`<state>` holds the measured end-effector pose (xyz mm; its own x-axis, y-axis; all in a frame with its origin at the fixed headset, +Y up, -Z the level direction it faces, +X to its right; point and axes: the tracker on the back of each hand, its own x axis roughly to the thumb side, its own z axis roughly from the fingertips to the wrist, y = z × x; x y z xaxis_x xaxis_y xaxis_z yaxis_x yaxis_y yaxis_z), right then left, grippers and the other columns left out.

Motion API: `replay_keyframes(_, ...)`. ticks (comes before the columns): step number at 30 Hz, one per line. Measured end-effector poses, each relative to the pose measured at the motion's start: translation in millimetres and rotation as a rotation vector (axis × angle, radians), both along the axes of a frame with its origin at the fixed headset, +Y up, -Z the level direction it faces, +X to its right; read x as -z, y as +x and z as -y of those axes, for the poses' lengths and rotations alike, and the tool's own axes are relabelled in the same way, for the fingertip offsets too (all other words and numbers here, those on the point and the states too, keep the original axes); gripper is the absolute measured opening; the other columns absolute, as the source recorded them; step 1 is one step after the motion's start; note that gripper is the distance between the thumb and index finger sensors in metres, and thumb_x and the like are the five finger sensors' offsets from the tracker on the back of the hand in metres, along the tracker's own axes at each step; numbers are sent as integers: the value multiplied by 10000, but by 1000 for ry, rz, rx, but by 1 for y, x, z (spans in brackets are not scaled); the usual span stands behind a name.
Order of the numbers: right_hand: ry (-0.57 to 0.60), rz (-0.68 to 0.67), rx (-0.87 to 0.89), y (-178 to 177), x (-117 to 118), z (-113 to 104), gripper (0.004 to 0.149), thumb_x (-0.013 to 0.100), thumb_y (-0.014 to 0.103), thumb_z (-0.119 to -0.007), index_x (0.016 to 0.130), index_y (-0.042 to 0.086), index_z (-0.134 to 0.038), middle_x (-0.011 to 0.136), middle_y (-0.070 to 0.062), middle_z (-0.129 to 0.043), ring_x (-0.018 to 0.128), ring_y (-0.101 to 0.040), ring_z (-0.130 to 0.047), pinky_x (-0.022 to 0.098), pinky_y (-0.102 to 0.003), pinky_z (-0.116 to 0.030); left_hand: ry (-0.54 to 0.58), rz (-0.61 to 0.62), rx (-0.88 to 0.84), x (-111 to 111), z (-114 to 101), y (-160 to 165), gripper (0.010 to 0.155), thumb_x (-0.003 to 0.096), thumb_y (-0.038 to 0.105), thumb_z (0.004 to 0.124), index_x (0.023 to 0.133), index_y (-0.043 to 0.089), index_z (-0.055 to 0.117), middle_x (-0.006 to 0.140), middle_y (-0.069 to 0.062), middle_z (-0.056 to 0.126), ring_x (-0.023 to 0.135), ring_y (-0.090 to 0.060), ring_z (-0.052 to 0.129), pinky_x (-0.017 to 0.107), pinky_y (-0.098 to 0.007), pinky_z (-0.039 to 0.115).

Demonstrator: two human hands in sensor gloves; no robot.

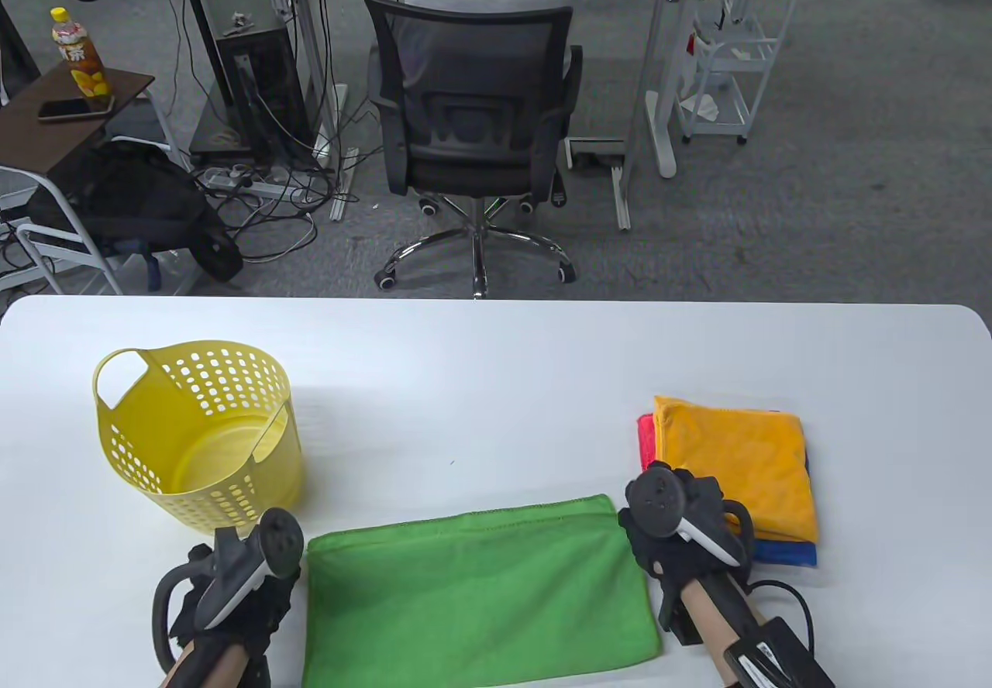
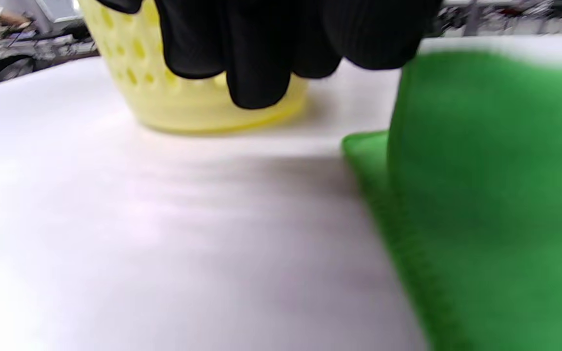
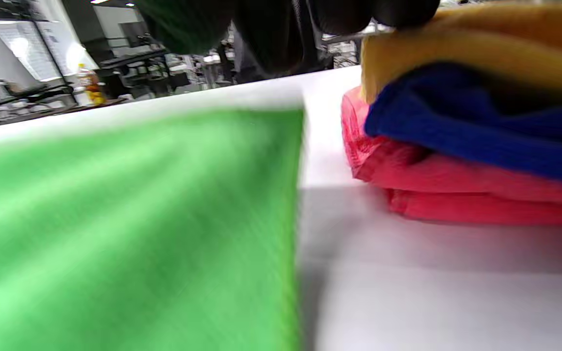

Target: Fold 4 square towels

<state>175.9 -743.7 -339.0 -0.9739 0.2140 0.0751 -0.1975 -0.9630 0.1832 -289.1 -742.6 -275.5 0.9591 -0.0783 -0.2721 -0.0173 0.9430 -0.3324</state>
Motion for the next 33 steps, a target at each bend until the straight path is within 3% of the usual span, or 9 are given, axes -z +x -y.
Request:
replay_keyframes(5, 136, 41, -69, -4, -29, -16, 600, 543, 387, -710, 1010, 11, -729, 1032, -340, -720, 838, -531, -752, 623, -720, -530, 89, 19, -51, -9, 12, -13, 563, 520, 503, 740, 1060, 342, 727, 1047, 13, 840, 1077, -308, 746, 862, -565, 490)
replay_keyframes(8, -27, 156, -190, -4, -46, -6, 506, 562, 386, -719, 843, 11, -909, 768, -322, -934, 551, -440, -912, 524, -637, -673, 118, 22, -110, -11, 14, -18, 564, 517, 513, 733, 1053, 336, 736, 1045, 6, 842, 1072, -316, 747, 856, -566, 495)
replay_keyframes(11, -264, 216, -289, -8, -50, 25, 600, 574, 455, -698, 902, -20, -857, 805, -340, -894, 572, -447, -890, 530, -637, -658, 139, 33, -149, -13, 11, -18, 555, 523, 511, 724, 1050, 339, 737, 1047, 9, 838, 1076, -314, 739, 857, -565, 491)
replay_keyframes(14, -228, 232, -312, -21, -46, 48, 729, 530, 496, -727, 967, -87, -725, 831, -404, -766, 611, -444, -838, 537, -650, -637, 151, 47, -119, -15, 11, -16, 549, 523, 510, 722, 1045, 341, 744, 1047, 11, 839, 1077, -314, 739, 859, -565, 491)
replay_keyframes(17, -130, 238, -151, -35, -45, 54, 701, 520, 400, -751, 992, -110, -660, 852, -426, -680, 618, -426, -787, 536, -636, -640, 139, 56, -135, -16, 13, -16, 547, 521, 508, 723, 1039, 335, 753, 1043, 9, 844, 1074, -315, 743, 858, -565, 493)
replay_keyframes(21, -85, 282, 30, -39, -45, 56, 431, 508, 221, -794, 882, 8, -775, 831, -347, -708, 583, -393, -765, 558, -643, -602, 155, 54, -153, -17, 10, -19, 545, 524, 504, 721, 1039, 330, 755, 1042, 11, 845, 1076, -312, 741, 858, -565, 492)
replay_keyframes(24, -136, 233, 4, -33, -43, 51, 401, 520, 252, -764, 885, 86, -758, 850, -301, -735, 598, -336, -815, 575, -628, -635, 177, 55, -187, -19, 7, -22, 546, 524, 504, 719, 1041, 331, 752, 1042, 8, 844, 1075, -313, 741, 857, -567, 492)
replay_keyframes(27, -47, 255, 224, -12, -48, 34, 390, 531, 252, -725, 904, 139, -720, 907, -296, -792, 591, -341, -977, 511, -620, -787, 195, 51, -215, -20, 3, -24, 547, 527, 505, 714, 1047, 336, 741, 1046, 11, 839, 1077, -313, 738, 859, -566, 490)
replay_keyframes(33, 55, 377, 263, 36, -54, 3, 397, 521, 215, -775, 884, 59, -732, 771, -297, -878, 225, -90, -999, 316, -414, -917, 210, 56, -245, -20, -1, -27, 542, 528, 511, 707, 1042, 341, 747, 1043, 16, 842, 1077, -306, 742, 861, -566, 488)
